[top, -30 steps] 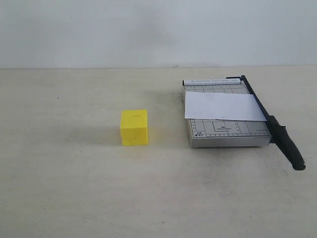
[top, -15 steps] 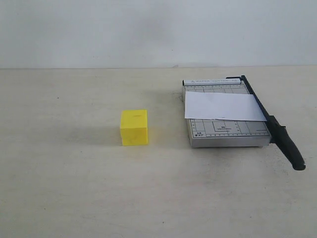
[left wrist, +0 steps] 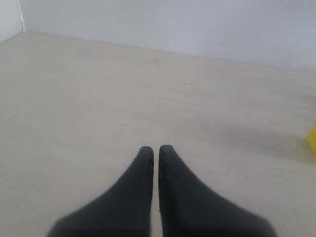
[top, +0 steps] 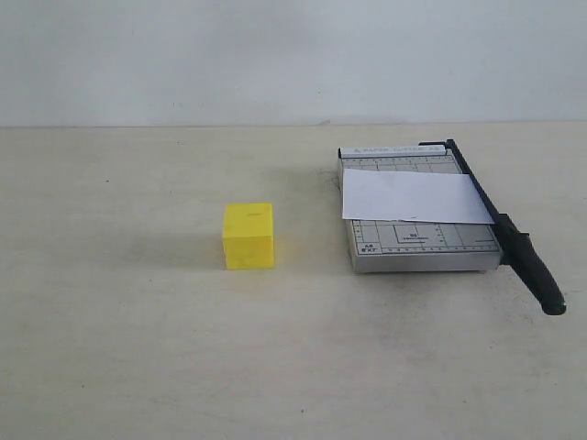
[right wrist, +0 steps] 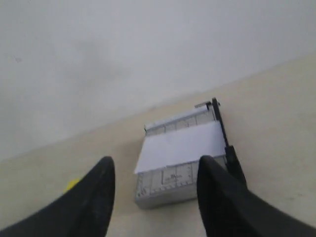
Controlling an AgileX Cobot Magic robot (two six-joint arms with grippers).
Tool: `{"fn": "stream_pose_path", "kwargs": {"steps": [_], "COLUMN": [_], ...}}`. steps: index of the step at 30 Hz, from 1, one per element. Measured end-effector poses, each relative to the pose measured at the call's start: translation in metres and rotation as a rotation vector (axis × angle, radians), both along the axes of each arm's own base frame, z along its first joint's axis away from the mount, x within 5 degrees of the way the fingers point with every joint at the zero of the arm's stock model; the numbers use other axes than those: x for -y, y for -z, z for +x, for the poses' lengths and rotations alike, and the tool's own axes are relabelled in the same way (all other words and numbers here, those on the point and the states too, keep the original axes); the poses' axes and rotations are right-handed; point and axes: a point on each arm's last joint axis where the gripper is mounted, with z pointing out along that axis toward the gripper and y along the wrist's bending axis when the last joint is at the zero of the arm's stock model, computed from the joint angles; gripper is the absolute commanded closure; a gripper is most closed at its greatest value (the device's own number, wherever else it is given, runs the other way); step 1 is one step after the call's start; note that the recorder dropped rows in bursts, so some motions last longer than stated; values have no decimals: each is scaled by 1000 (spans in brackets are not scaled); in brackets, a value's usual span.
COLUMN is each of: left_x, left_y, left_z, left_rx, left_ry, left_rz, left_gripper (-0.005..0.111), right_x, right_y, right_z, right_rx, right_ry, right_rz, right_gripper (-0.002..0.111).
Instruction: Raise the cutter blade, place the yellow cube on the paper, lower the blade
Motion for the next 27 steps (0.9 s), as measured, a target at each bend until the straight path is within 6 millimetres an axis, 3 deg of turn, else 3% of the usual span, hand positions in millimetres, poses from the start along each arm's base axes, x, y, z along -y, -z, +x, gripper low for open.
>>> {"fn": "stream_pose_path", "kwargs": {"steps": [5, 11, 14, 18, 22, 27], "left_x": [0, 0, 0, 0, 0, 0], "left_y": [0, 0, 0, 0, 0, 0], "left_z": [0, 0, 0, 0, 0, 0], "left_rx": [0, 0, 0, 0, 0, 0], "left_ry": [0, 0, 0, 0, 0, 0], "left_rz": [0, 0, 0, 0, 0, 0], "left_gripper": [102, 102, 102, 102, 102, 102], "right_x": [-3, -9, -12, -15, -17, -18], "right_y": [-17, -26, -13, 18, 46, 76], "right_z": [30, 98, 134, 175, 200, 214], "right_rx": [-223, -437, -555, -722, -835, -930], "right_ry": [-39, -132, -170, -211, -235, -269], "right_rz": [-145, -345, -399, -441, -467, -488], "right_gripper": [57, 57, 57, 56, 40, 40]}}
